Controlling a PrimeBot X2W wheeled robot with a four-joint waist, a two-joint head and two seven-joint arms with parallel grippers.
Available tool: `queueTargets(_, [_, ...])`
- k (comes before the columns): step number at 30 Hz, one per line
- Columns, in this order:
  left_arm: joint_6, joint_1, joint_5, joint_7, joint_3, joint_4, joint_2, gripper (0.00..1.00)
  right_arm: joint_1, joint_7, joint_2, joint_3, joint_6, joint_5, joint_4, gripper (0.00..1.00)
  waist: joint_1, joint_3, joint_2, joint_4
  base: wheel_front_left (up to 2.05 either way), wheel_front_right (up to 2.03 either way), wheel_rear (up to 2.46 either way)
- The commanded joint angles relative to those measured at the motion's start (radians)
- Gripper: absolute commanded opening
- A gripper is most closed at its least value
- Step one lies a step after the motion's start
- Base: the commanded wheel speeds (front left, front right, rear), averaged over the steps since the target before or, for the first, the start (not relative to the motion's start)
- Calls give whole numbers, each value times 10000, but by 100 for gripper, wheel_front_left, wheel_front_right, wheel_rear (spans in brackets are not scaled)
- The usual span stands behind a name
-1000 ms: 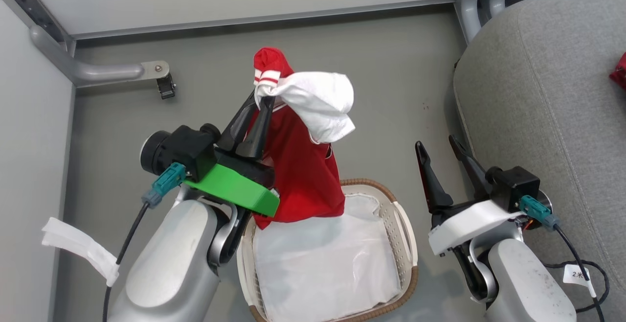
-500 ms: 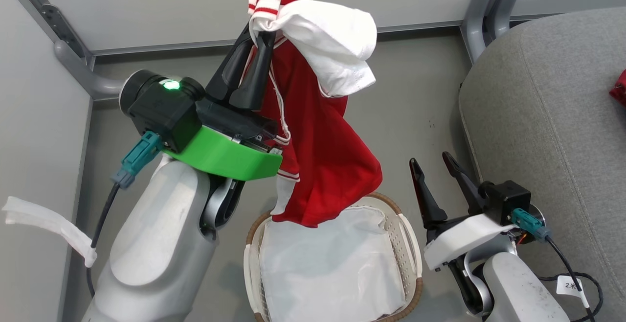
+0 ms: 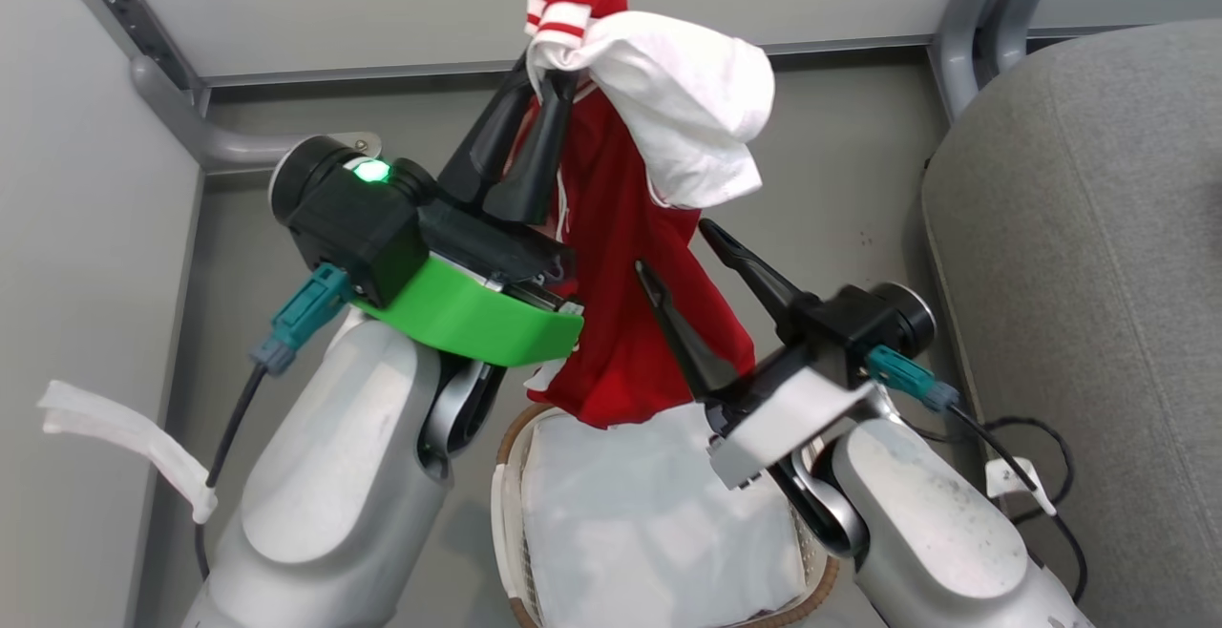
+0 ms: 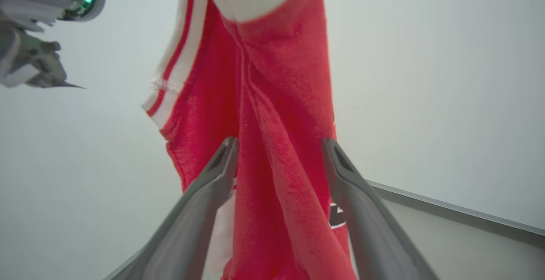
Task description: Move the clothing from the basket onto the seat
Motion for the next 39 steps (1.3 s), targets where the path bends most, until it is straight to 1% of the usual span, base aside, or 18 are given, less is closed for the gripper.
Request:
queueTargets(1, [3,-173,-19,-4,-70,-38,-40,0,-261,-22,-51,154,-14,-1,185,100,0,27,0,165,0,0,0])
queueTargets(3, [3,-170,-33,-4,-160,-37,-89,0,-585,-22,-41,381,-14,24,373,100,0,38,0,274,0,0,0])
queueTargets(6, [3,-165,-78,-4,-384,-58,-160,0,-968,-20,-54,566,-14,-101,964,100,0,48,0,484,0,0,0])
queueTargets(9, [3,-208,-136,-4,-589,-75,-216,0,-1217,-19,-45,635,-14,58,1803,100,0,43,0,696,0,0,0])
queueTargets(13, [3,-251,-250,-4,-758,-141,-292,0,-1433,-22,-43,968,-14,389,2678,100,0,63,0,923,0,0,0])
queueTargets(14, [3,-245,-280,-4,-771,-157,-304,0,-1461,-20,-51,1007,-14,456,2785,90,0,70,0,963,0,0,0])
queueTargets(15, [3,-235,-311,-4,-783,-179,-312,0,-1494,-20,-52,1026,-14,524,2858,44,0,76,0,999,0,0,0])
queueTargets(16, [3,-226,-329,-4,-764,-174,-317,0,-1499,-22,-45,1036,-14,600,2829,0,0,80,0,1019,0,0,0])
queueTargets(18, [3,-170,-328,-4,-684,-142,-314,0,-1448,-22,-45,965,-14,738,2701,0,0,102,0,1038,0,0,0])
queueTargets(22, [3,36,-318,-4,-494,-56,-258,0,-1179,-22,-55,310,-14,701,2252,0,0,147,0,903,0,0,0])
queueTargets(26, [3,260,-212,-3,-274,56,-148,0,-784,-20,-42,-402,-13,654,1702,0,0,183,0,509,0,0,0])
queueTargets(27, [3,316,-263,-3,-313,78,-147,18,-699,-22,-46,-564,-13,718,1605,0,0,195,0,409,0,0,0])
queueTargets(28, [3,368,-307,-2,-350,93,-129,46,-608,-22,-45,-704,-14,812,1538,0,0,205,0,296,0,0,0])
queueTargets(29, [3,423,-309,-3,-352,102,-99,78,-549,-22,-46,-919,-13,865,1407,0,0,226,0,145,0,0,0])
queueTargets(30, [3,490,-308,-3,-343,103,-81,100,-503,-22,-46,-1058,-13,868,1302,0,0,247,0,17,0,0,0])
queueTargets(34, [3,800,-129,-3,-317,130,6,100,-258,-22,-42,-1669,-13,946,780,0,0,346,0,-684,0,0,0])
queueTargets(39, [3,1209,-2,-3,-445,16,207,100,-16,-22,-45,-2530,-13,1167,6,0,0,459,0,-1761,0,0,0])
